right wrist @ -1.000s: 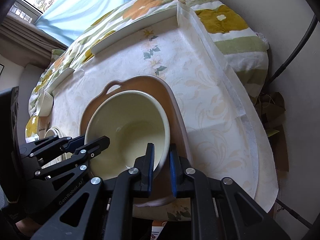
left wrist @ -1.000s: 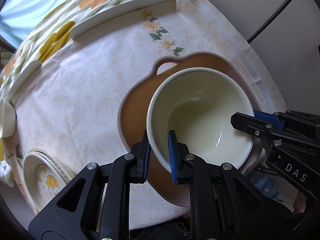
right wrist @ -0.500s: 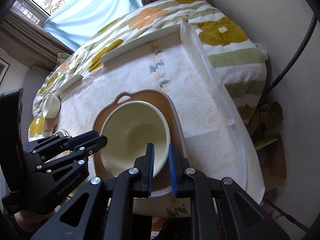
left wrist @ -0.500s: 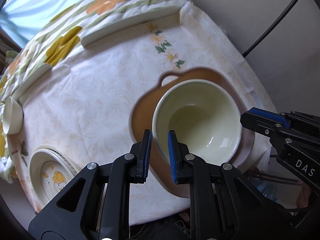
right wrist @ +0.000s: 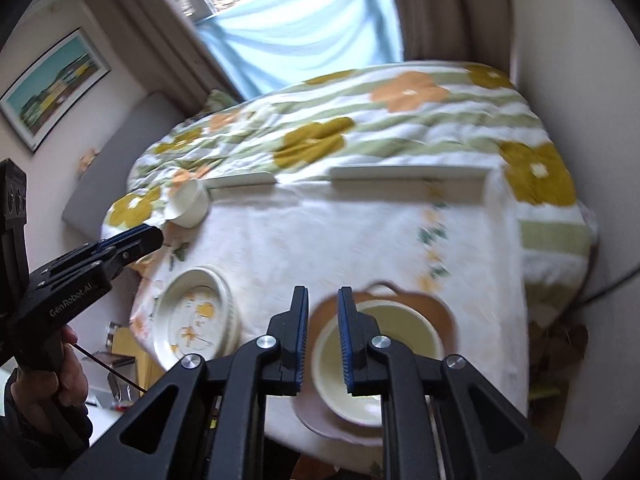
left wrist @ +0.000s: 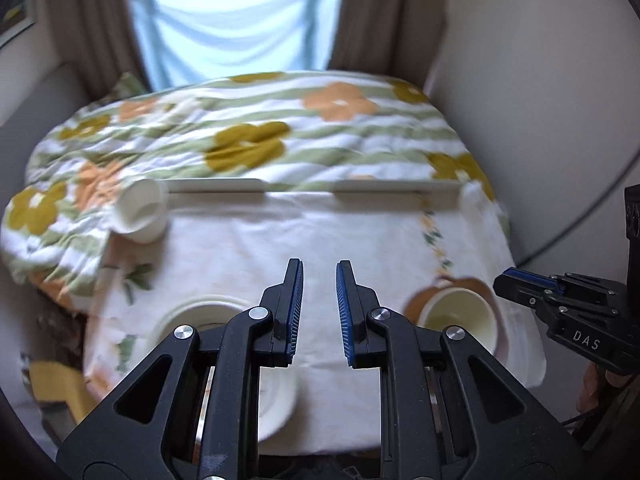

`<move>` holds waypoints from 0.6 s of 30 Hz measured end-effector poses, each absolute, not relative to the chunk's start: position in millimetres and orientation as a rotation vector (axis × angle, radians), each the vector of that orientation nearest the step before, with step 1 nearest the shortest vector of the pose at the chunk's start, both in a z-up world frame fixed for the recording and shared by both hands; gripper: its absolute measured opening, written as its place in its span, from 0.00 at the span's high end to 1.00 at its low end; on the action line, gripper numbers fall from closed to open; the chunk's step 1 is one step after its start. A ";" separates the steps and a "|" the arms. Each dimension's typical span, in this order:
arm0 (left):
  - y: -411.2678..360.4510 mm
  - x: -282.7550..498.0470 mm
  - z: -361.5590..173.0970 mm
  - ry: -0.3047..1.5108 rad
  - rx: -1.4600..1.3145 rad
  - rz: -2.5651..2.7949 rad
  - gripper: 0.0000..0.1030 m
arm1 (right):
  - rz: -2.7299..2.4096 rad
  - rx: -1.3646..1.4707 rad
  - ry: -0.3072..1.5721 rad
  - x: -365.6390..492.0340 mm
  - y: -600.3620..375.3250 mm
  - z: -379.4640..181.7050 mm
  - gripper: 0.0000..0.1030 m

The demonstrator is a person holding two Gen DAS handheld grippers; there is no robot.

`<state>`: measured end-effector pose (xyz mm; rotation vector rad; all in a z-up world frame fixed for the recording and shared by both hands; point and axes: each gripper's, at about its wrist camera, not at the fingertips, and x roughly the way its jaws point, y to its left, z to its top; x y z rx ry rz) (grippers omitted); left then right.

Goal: Organize plates and bowls

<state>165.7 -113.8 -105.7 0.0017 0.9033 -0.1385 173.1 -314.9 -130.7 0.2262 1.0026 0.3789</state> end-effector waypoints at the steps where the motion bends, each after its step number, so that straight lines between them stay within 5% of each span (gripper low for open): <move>1: -97.9 164.3 -102.7 0.897 -0.021 -0.105 0.86 | 0.409 0.217 0.998 179.7 -304.6 -128.2 0.87; 9: 20.1 172.7 -117.0 0.955 -0.251 0.066 0.86 | 0.622 0.144 1.008 235.3 -202.4 -118.2 0.86; 11: 47.0 179.6 -127.3 0.981 -0.334 0.080 0.86 | 0.657 0.150 1.028 250.2 -180.2 -120.3 0.71; 13: 72.8 190.0 -139.0 1.006 -0.403 0.096 0.85 | 0.685 0.176 1.058 268.4 -159.5 -126.1 0.32; 15: 93.0 201.1 -151.9 1.032 -0.459 0.104 0.80 | 0.702 0.193 1.083 287.5 -140.6 -131.1 0.27; 16: 102.7 207.7 -159.5 1.043 -0.494 0.102 0.60 | 0.708 0.194 1.096 297.4 -130.8 -134.2 0.27; 17: 112.2 214.5 -165.9 1.047 -0.527 0.101 0.23 | 0.710 0.193 1.110 306.2 -121.8 -138.0 0.27; 18: 120.7 220.5 -170.6 1.036 -0.555 0.108 0.13 | 0.711 0.189 1.126 316.0 -111.4 -142.4 0.27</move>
